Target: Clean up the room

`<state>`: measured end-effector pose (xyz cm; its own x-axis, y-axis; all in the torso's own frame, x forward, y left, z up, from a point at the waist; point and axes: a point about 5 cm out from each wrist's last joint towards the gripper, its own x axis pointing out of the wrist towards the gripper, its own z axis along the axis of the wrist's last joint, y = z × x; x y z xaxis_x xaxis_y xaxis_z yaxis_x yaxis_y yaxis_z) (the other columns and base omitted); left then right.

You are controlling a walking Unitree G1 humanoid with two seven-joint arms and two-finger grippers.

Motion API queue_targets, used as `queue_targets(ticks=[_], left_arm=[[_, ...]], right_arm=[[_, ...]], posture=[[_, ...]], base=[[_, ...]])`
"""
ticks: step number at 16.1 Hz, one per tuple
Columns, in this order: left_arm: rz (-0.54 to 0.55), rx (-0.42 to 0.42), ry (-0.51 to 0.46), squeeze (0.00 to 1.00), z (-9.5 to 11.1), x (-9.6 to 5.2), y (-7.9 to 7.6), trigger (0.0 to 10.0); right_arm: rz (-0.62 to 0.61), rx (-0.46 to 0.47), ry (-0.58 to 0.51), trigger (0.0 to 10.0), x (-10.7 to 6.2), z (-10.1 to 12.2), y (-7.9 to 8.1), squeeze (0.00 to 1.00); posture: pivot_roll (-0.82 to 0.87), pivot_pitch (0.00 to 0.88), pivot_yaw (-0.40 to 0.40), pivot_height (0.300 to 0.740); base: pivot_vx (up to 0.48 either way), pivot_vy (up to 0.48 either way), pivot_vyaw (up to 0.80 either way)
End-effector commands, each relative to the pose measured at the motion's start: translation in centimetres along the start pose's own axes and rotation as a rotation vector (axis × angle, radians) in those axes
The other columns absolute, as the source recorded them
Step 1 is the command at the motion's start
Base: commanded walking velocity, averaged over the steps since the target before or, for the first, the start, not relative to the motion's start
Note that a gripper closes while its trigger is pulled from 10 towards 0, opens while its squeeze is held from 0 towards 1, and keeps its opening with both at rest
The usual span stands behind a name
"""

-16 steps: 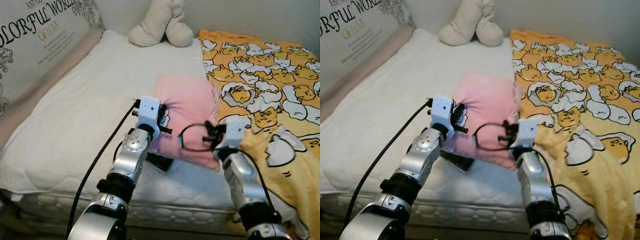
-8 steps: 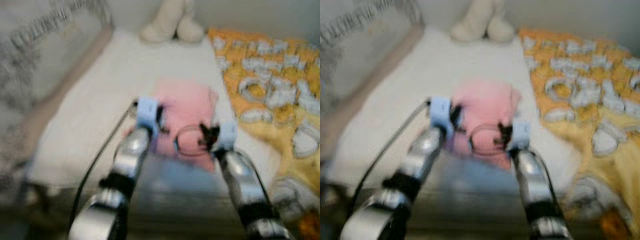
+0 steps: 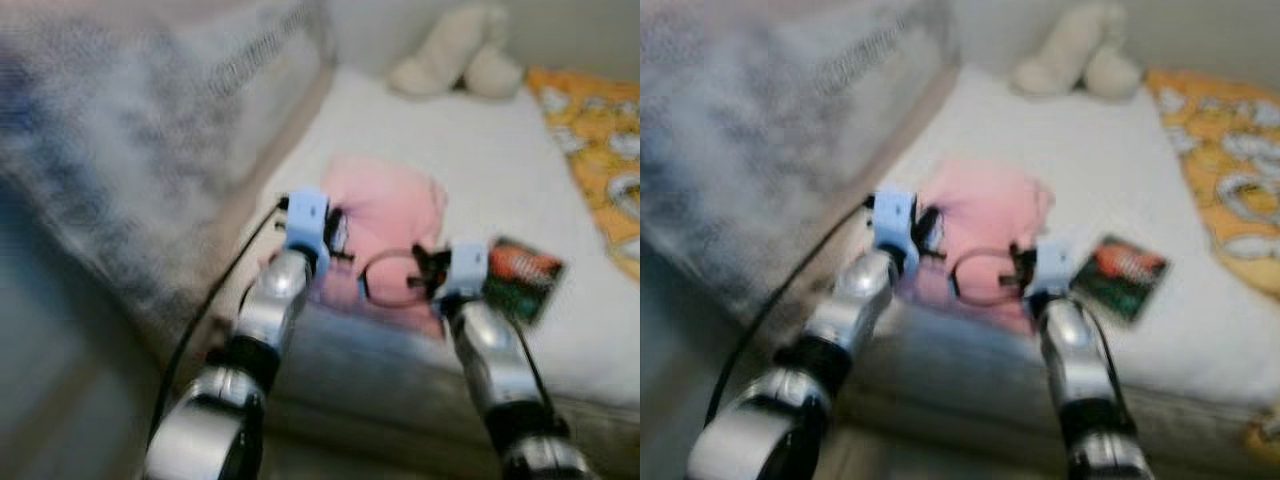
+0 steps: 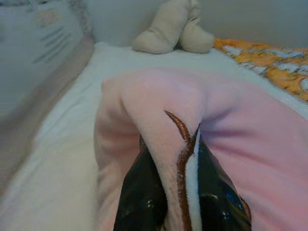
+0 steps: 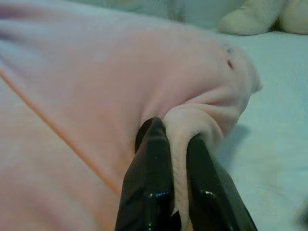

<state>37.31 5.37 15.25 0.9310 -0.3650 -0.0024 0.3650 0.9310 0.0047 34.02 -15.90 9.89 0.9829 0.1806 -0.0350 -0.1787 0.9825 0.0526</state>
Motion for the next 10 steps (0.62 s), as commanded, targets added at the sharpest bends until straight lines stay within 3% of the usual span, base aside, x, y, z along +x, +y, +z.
queue_targets(ticks=[1,4,6,8,10], left_arm=[[0.04,0.057,-0.076,0.0,1.4,-0.1,1.6,10.0],[0.12,0.031,-0.041,0.0,0.4,-0.6,3.2,10.0],[0.113,0.062,-0.052,0.0,0.4,-0.7,2.8,10.0],[0.096,0.075,-0.076,0.0,0.5,-0.8,2.5,10.0],[0.126,0.092,-0.079,0.0,0.7,-0.9,2.9,10.0]], right_arm=[[0.004,-0.015,-0.009,10.0,0.3,0.4,0.3,0.0],[-0.001,0.015,-0.034,10.0,-0.4,0.0,0.5,0.0],[-0.023,0.024,-0.027,10.0,-0.6,-0.3,0.4,0.0],[-0.031,0.033,-0.011,10.0,-0.6,-0.5,0.4,0.0],[-0.014,0.037,-0.008,10.0,-0.7,-0.8,0.9,0.0]], posture=[[0.1,0.0,0.001,0.74],[0.1,0.0,0.016,0.74],[0.1,0.0,0.005,0.74],[0.11,0.0,0.0,0.74],[0.12,0.0,0.006,0.74]], base=[[0.0,0.0,0.0],[0.0,0.0,0.2],[0.0,0.0,0.48],[0.0,0.0,0.0],[0.48,0.0,0.0]])
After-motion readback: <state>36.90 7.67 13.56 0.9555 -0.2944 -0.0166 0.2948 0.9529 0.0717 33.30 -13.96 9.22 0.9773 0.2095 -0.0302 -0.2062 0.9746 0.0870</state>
